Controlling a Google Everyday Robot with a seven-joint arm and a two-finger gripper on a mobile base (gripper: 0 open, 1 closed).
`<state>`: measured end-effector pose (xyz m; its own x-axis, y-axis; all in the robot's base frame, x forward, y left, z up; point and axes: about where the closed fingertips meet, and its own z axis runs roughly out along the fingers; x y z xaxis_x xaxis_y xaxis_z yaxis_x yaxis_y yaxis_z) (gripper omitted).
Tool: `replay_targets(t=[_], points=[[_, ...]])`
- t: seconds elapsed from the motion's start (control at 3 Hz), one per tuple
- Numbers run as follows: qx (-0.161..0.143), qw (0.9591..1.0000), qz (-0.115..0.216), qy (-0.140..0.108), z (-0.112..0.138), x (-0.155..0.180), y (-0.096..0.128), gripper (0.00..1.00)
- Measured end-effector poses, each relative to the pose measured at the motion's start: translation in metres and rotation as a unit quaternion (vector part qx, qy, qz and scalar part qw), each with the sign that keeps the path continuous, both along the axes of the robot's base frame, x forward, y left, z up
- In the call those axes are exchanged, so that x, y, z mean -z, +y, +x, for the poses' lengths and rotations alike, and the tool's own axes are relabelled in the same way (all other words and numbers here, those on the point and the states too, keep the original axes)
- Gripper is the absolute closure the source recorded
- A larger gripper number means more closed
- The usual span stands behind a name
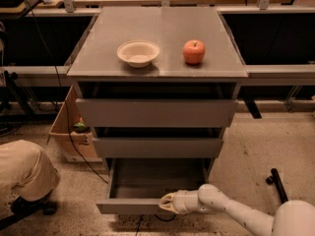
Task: Close bottom drawer
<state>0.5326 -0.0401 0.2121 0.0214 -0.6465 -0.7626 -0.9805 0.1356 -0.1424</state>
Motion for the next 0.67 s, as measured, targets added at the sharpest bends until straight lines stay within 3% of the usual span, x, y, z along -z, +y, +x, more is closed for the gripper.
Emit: replay_targets(t=[0.33, 0.67], points=[[-0.006, 0.9998, 0.015, -0.008, 0.0020, -0.0010, 0.0057, 1.00], [-0.014, 0.9995, 0.017, -0.024, 0.0078, -0.0029, 0.0085, 0.84]])
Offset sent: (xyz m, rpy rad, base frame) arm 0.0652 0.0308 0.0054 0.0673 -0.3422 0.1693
